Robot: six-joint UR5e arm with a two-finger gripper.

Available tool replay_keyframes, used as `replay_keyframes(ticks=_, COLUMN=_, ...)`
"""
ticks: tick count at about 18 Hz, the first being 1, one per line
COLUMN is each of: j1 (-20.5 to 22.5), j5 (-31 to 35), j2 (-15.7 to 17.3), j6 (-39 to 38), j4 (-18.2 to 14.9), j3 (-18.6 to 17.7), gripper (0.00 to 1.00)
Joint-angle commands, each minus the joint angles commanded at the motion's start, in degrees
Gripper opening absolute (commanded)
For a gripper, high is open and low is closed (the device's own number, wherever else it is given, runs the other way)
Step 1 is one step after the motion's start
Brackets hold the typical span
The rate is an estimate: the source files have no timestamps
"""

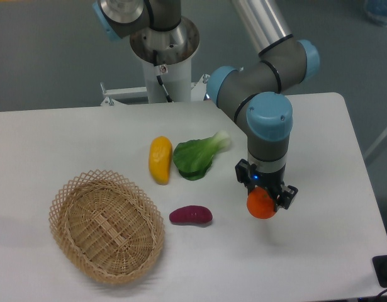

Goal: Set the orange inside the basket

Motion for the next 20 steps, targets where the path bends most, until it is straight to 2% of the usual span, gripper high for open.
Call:
replay_keyframes(ticks=16, j1=-0.4, j5=-0.7, j2=-0.4, j6=-1.8, j4=0.3, j3=0.3, gripper=0.64)
replay_keyframes(ticks=20, j1=-2.3, j5=-0.9, j2=-1.8, j6=-2.0, j4=1.0, j3=1.2, gripper=0.64)
